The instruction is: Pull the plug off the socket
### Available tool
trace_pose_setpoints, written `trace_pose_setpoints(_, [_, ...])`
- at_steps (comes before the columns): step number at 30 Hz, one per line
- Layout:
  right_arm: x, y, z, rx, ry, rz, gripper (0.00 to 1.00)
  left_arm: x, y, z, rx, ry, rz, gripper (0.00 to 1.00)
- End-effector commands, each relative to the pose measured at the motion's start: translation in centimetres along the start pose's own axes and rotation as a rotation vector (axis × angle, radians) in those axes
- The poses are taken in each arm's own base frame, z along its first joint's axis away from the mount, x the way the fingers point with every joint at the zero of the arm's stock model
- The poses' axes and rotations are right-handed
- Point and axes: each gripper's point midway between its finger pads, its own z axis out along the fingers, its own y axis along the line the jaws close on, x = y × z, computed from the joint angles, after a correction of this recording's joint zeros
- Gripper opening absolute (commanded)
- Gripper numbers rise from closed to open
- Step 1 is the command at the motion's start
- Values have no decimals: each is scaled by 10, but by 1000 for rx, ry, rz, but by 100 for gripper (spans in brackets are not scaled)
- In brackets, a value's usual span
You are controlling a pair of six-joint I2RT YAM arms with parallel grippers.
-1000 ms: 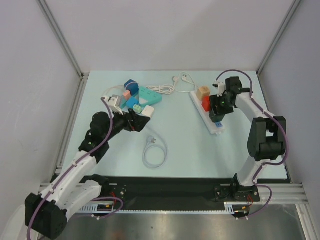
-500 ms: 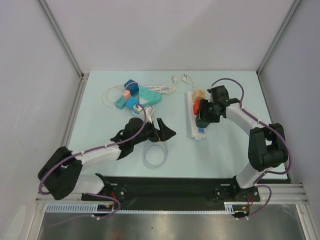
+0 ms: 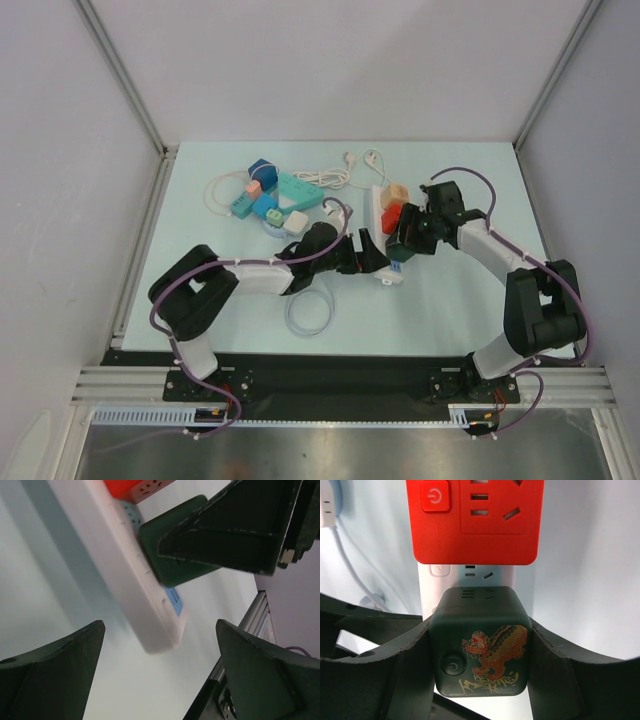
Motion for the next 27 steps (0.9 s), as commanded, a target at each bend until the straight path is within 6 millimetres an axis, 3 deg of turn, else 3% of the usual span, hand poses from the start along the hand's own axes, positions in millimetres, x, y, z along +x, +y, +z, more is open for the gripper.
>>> trace_pose_setpoints(1, [-38, 40, -26, -182, -147, -4, 0, -4, -17, 17, 29, 14, 12, 97])
trace_pose_setpoints(5, [-39, 38, -27, -200, -144, 22, 0, 8, -12, 28, 10, 57, 10, 90])
trace_pose_setpoints(11, [-44, 34, -29, -205, -155, 54, 0, 18, -10, 41, 6, 97, 2, 70])
trace_pose_setpoints(14, [-46, 34, -31, -206, -169, 50, 0, 19, -6, 45, -7, 96, 2, 47])
trace_pose_setpoints(15, [-46, 33, -32, -202, -176, 48, 0, 18, -5, 47, -13, 94, 3, 31])
trace_pose_setpoints(18, [-49, 29, -35, -177, -197, 27, 0, 16, 7, 49, -68, 75, 4, 0])
trace_pose_setpoints(27, [-64, 12, -68, -124, -312, 0, 0, 14, 38, 40, -183, 40, -81, 0])
